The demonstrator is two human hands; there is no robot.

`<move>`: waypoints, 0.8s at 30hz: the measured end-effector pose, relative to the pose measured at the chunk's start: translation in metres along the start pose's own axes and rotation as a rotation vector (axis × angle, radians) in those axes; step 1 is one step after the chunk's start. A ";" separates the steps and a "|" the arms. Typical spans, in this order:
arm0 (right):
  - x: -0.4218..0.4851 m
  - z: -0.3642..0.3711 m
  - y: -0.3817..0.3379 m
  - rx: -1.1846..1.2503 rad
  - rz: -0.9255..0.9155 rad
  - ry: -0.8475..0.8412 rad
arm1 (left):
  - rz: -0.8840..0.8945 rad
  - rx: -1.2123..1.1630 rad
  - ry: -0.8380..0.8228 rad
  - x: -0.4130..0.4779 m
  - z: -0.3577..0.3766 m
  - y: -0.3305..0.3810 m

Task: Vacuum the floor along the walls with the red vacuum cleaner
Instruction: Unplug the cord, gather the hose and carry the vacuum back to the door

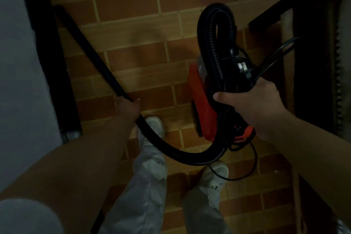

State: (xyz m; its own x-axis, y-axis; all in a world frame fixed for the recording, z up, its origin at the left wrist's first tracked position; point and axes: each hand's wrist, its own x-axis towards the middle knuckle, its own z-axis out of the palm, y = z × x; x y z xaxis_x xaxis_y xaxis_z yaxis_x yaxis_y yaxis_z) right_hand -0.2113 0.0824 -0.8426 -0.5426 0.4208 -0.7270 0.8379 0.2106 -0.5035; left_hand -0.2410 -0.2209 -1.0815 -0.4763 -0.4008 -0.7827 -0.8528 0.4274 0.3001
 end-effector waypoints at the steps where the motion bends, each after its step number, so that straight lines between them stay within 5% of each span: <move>1: 0.002 0.002 -0.002 -0.010 -0.009 -0.007 | -0.001 -0.009 0.012 0.007 0.003 0.000; 16: 0.024 0.009 -0.010 0.023 -0.049 -0.030 | -0.126 0.013 0.110 0.079 -0.006 0.013; 24: 0.019 0.007 -0.018 0.016 -0.005 -0.022 | 0.074 -0.072 -0.279 0.040 -0.036 0.042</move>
State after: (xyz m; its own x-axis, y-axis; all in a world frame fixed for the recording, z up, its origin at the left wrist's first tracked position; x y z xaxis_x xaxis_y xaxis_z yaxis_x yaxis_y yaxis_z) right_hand -0.2367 0.0808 -0.8505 -0.5480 0.4001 -0.7346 0.8343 0.1984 -0.5143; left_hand -0.3034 -0.2484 -1.0802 -0.4690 -0.1285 -0.8738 -0.8359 0.3842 0.3921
